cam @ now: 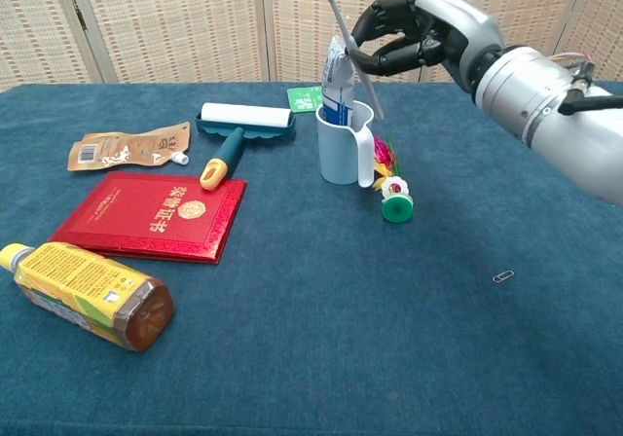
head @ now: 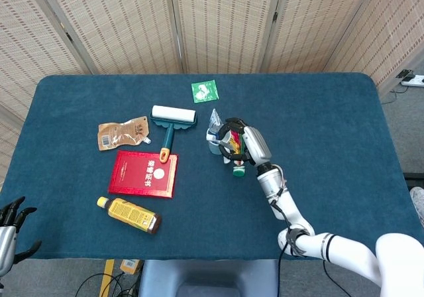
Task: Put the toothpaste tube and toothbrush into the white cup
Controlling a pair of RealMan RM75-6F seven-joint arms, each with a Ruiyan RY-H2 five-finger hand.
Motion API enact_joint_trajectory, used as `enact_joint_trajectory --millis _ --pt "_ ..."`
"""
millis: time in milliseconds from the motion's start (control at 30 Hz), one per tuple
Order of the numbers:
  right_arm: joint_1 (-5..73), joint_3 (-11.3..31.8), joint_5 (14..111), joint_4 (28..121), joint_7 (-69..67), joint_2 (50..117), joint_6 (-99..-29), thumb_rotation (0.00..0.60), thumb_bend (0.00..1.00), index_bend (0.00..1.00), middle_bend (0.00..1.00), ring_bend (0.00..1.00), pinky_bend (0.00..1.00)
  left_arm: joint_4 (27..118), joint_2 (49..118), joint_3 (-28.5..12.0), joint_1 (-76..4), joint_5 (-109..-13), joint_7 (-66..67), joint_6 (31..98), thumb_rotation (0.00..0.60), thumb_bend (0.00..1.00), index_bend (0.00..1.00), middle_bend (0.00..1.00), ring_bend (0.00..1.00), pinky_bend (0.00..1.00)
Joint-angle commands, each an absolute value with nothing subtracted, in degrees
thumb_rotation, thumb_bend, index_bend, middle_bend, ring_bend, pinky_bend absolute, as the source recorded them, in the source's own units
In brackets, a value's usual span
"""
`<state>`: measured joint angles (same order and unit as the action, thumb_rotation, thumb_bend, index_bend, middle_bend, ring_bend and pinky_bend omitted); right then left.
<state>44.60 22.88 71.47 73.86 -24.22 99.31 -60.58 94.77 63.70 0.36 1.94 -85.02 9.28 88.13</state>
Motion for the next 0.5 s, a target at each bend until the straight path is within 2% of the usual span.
enact_joint_trajectory --millis 33,500 --pt "45.94 24.23 70.22 71.13 -25.15 101.04 -59.84 0.6 0.3 0.66 0.39 0.21 0.25 94.59 63.71 0.35 2.01 -84.85 9.1 88.1 0.6 0.24 0.28 0.11 0.13 0.17" --pt "48.12 26.63 68.73 62.76 -32.07 105.25 -58.68 0.6 0.29 0.66 0.37 0.21 0.25 93.67 63.99 0.13 1.69 -84.31 8.45 87.35 0.6 0.24 0.28 0.11 0.13 0.17"
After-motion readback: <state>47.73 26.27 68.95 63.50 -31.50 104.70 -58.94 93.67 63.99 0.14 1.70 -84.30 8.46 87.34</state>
